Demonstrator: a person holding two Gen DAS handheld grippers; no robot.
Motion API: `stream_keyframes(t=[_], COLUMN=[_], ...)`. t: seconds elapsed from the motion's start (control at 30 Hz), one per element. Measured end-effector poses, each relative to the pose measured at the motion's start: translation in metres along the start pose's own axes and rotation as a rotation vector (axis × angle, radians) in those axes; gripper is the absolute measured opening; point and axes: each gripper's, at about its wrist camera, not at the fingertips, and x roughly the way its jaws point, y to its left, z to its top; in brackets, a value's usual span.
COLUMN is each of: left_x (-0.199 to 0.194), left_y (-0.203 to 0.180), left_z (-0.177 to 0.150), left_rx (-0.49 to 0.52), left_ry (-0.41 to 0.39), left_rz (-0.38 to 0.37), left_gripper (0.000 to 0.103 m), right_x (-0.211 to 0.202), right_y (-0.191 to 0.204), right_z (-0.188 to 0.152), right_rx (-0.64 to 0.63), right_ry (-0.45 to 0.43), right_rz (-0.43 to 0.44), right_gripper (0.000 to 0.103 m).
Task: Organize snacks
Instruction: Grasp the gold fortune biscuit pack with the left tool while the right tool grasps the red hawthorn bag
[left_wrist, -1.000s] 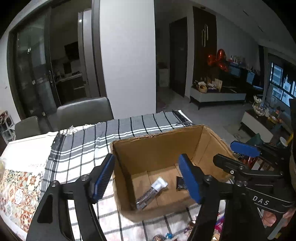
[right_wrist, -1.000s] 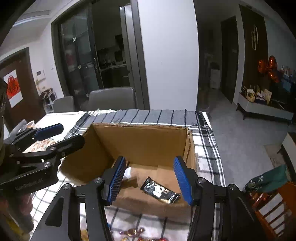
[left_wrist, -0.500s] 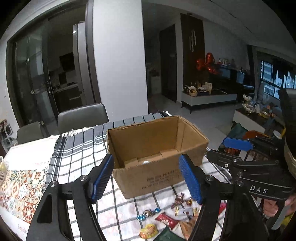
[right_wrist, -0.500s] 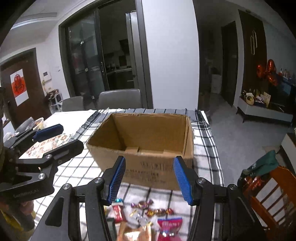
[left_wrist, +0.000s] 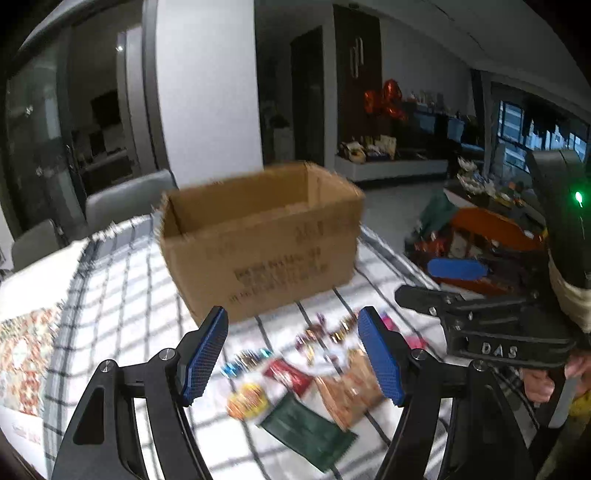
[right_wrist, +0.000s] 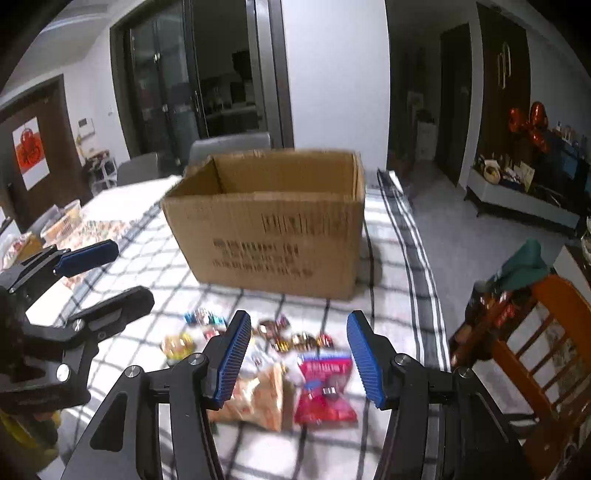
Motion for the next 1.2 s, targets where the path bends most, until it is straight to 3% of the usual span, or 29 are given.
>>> stream_keyframes(t=[0.3, 0.5, 0.8, 1.0, 1.13, 1.2], left_x=[0.033, 0.047, 0.077, 0.095, 0.106, 0.107], left_y=[-0.025, -0.041, -0.055, -0.059, -0.059, -0.056], left_z=[-0.035, -0.045, -0.05, -0.053, -0.056, -0.057], left_rx=[0.122, 0.231, 0.394, 0.405, 0.368, 0.343], left_ry=[0.113, 0.133, 0.165, 0.205, 0.247, 0.249], left_rz=[-0.099, -0.2, -0.244, -0.277, -0.292, -0.298], left_gripper=[0.072, 0.072, 0.071, 0.067, 0.051, 0.05], right_x=[0.025, 0.04, 0.052, 0.061, 0.066, 0.067], right_y=[-0.013, -0.017, -0.018, -0.022, -0.022, -0.021], right_z=[-0.032, -0.043, -0.049, -0.05, -0.05, -0.05], right_rx=[-0.012, 0.001, -0.002, 0.029, 0.035, 0.033], right_ry=[0.109, 0.154, 0.193, 0.214, 0.22, 0.222], right_rz=[-0.017, -0.02, -0.037, -0.015, -0.009, -0.01], right_gripper=[0.055, 0.055, 0.055, 0.055, 0.055, 0.055])
